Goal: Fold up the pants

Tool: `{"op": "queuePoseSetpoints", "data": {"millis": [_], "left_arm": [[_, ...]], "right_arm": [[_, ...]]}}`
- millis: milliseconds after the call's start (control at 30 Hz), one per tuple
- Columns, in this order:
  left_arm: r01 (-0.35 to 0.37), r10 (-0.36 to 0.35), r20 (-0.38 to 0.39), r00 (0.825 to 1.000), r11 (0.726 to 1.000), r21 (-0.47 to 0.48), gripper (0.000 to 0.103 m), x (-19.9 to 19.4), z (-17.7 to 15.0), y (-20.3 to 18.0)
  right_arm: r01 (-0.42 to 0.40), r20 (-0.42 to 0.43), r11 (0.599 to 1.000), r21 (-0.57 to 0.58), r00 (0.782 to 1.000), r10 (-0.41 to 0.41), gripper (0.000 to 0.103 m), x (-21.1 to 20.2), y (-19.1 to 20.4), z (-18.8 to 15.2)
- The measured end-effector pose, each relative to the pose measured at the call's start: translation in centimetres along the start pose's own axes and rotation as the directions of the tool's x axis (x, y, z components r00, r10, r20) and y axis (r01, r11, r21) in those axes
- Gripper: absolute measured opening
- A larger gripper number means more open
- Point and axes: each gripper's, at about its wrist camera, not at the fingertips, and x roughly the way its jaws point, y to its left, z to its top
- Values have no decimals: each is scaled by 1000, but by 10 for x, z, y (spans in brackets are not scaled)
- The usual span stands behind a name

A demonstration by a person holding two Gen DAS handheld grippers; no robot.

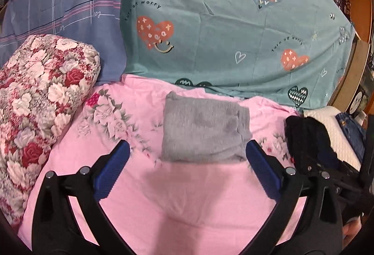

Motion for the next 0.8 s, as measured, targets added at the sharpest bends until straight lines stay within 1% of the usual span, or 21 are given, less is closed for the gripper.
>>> {"op": "queuePoseSetpoints", "data": {"millis": [100,167,233,267,333,400,467,533,667,800], "left_arm": [[-7,7,-7,1000,1000,6,101,10,-24,-1],[-53,53,8,999,998,25,101,22,-42,-2],[-107,106,13,994,993,56,101,38,-59,-2],[-135,135,-1,991,988,72,101,47,-65,-2],[-190,197,-54,979,975,113,101,67,-74,-3],[-215,226,-84,970,968,129,101,80,-80,-2],[-212,225,-104,969,970,122,101,84,-84,0],[-195,207,-113,972,975,109,101,84,-85,2],[-199,208,-84,975,975,103,101,77,-86,2],[-191,197,-60,979,977,100,101,71,-85,1]], "right_arm": [[15,21,1000,11,1000,-16,102,-7,-6,-40],[54,38,999,2,998,-54,102,-5,-8,-65],[99,39,995,-21,994,-98,102,0,-6,-82],[118,31,992,-48,993,-116,102,3,-3,-89],[143,27,987,-79,990,-141,102,6,1,-98],[163,50,982,-93,986,-159,102,7,4,-103],[173,68,979,-109,984,-166,102,6,7,-106],[182,77,976,-120,982,-173,102,7,7,-108],[180,43,976,-124,983,-176,102,14,6,-111],[153,28,985,-85,988,-151,102,14,2,-111]]}}
